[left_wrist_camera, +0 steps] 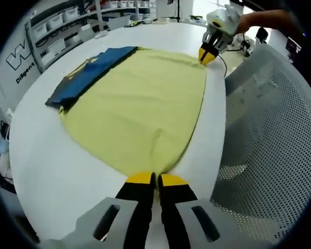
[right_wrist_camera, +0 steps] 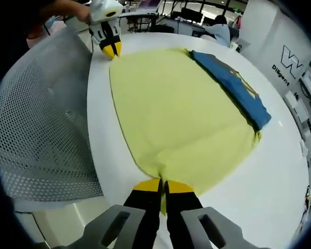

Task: Fold the garment on the visible template until the final outline fits inside the template.

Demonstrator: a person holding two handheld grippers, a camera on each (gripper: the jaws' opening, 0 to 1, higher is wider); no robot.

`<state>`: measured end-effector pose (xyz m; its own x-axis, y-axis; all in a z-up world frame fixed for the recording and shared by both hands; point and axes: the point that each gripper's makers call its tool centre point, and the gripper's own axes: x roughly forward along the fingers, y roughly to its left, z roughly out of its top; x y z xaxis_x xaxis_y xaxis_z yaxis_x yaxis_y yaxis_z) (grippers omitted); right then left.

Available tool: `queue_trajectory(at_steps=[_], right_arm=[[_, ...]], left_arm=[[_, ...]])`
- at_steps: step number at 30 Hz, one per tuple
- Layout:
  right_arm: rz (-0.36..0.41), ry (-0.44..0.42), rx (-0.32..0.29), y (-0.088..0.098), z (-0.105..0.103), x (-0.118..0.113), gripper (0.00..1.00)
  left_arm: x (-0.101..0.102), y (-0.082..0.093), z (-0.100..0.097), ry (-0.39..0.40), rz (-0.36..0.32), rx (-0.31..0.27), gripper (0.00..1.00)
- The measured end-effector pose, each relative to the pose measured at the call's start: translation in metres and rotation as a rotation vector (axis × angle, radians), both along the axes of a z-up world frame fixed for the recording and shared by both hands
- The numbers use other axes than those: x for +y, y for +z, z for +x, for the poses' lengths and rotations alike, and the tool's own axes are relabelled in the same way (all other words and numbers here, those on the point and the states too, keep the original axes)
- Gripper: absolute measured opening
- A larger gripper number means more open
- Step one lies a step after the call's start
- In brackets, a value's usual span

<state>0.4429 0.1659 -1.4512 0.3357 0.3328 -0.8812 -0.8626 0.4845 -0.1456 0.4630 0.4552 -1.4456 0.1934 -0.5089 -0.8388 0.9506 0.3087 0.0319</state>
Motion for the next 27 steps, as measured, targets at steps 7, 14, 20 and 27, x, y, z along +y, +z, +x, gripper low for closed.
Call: queue_trajectory(at_steps=[7,14,20,27], right_arm=[[-0.038,0.012,0.029,-0.001,-0.001,-0.001,0.0],[-0.001,-0.017,0.036,0.0,0.0,-0.001,0.0],[0.029,-0.07,0.044,0.0,0.0,-0.001,0.0],[0.043,-0.103,0.059,-0.001,0.001,-0.001,0.0]], left_arm=[[0.003,0.0,0.001,-0.028,0.006,-0.022,0.29],[-0.001,-0.001,0.002,-0.022,0.0,0.009,0.26],[-0.007,-0.001,-0.001,-0.01,-0.04,0.027,0.15],[-0.005,-0.001,0.008,0.066,-0.082,0.051,0.01]])
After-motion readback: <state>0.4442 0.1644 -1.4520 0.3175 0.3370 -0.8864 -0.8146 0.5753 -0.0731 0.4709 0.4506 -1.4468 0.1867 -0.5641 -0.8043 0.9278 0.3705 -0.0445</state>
